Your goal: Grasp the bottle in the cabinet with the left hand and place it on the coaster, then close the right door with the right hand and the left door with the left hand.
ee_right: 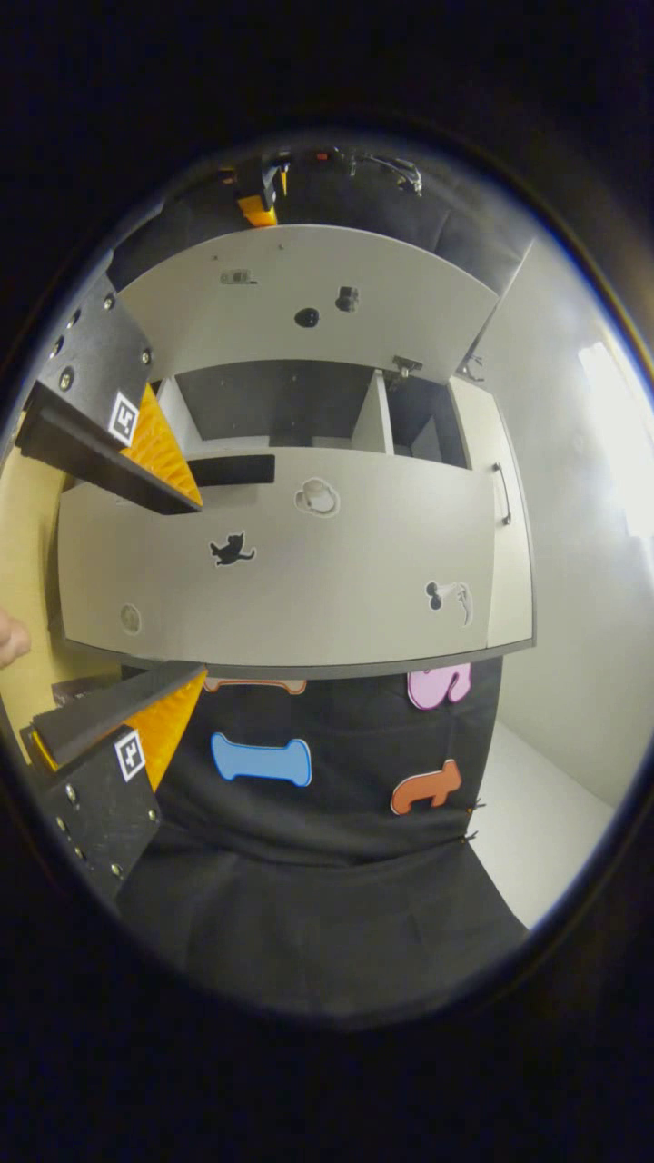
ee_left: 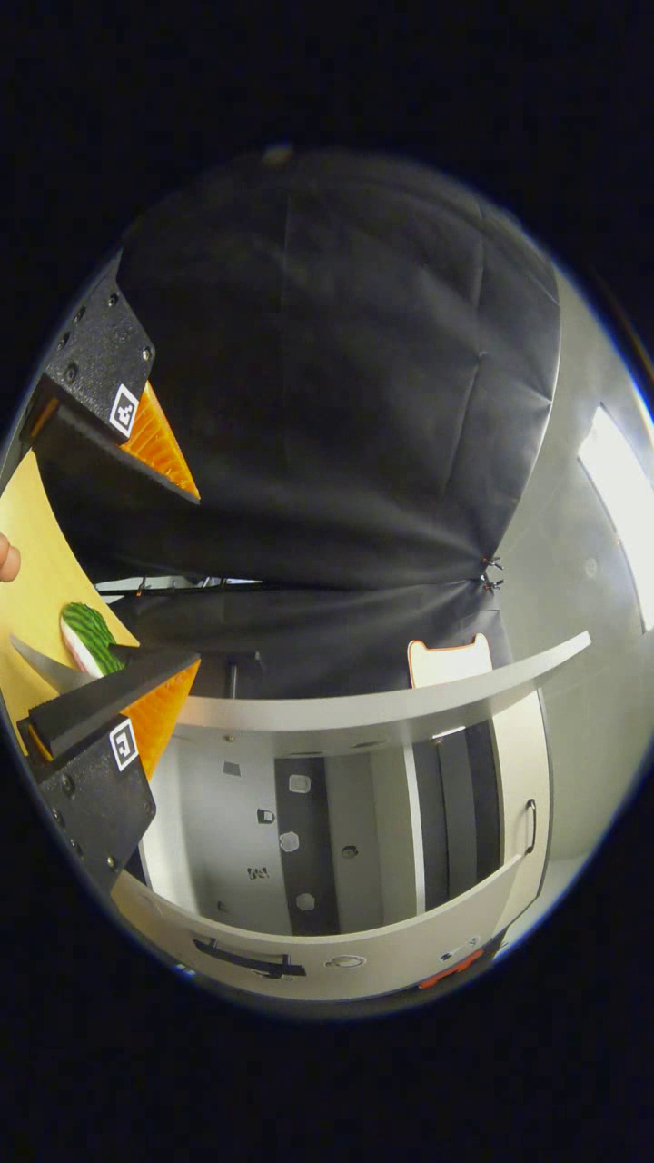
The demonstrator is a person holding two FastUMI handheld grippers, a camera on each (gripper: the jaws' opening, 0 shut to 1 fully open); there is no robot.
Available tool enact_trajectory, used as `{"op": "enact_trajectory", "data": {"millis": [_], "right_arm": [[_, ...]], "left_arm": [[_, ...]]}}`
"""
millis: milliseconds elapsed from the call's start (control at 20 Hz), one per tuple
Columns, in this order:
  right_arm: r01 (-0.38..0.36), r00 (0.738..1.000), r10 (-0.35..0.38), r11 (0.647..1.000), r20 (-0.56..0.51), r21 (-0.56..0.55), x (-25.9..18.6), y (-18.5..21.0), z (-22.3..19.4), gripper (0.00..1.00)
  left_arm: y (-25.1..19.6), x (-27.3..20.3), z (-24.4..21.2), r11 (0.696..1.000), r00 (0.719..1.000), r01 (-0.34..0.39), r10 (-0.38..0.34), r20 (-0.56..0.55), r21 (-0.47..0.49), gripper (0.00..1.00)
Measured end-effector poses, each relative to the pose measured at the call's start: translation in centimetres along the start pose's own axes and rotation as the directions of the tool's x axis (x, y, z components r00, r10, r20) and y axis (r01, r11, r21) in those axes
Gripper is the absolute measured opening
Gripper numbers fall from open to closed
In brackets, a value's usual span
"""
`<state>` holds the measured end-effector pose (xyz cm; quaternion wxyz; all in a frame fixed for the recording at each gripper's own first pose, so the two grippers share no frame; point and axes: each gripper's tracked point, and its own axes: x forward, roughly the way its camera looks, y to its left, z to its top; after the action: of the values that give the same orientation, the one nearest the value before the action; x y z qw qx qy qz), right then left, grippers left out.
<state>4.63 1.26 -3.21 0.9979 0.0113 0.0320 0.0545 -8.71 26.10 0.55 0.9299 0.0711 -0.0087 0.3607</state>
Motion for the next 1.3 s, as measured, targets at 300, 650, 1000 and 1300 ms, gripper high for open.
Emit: {"op": "enact_trajectory", "data": {"millis": [300, 650, 1000, 1300], "right_arm": [[0.020, 1.000, -0.020, 1.000, -0.006, 0.006, 0.2, -1.0, -0.4, 0.97], [-0.045, 0.999, 0.045, 0.999, -0.001, 0.021, 0.6, 1.3, -0.2, 0.97], [-0.063, 0.998, 0.063, 0.998, 0.002, 0.020, 0.0, 1.4, 0.1, 0.97], [-0.037, 0.999, 0.037, 0.999, 0.009, 0.026, -0.8, 0.5, 0.3, 0.97]], "left_arm": [[-0.6, 0.2, -0.3, 0.997, 0.998, 0.059, -0.060, -0.001, -0.058, 0.92], [-2.0, 0.1, 0.4, 0.980, 0.982, 0.187, -0.187, 0.010, -0.072, 0.92], [-5.6, -0.9, 0.7, 0.938, 0.942, 0.336, -0.335, 0.017, -0.087, 0.88], [-9.9, -2.0, 0.6, 0.892, 0.898, 0.438, -0.439, 0.014, -0.112, 0.92]]}}
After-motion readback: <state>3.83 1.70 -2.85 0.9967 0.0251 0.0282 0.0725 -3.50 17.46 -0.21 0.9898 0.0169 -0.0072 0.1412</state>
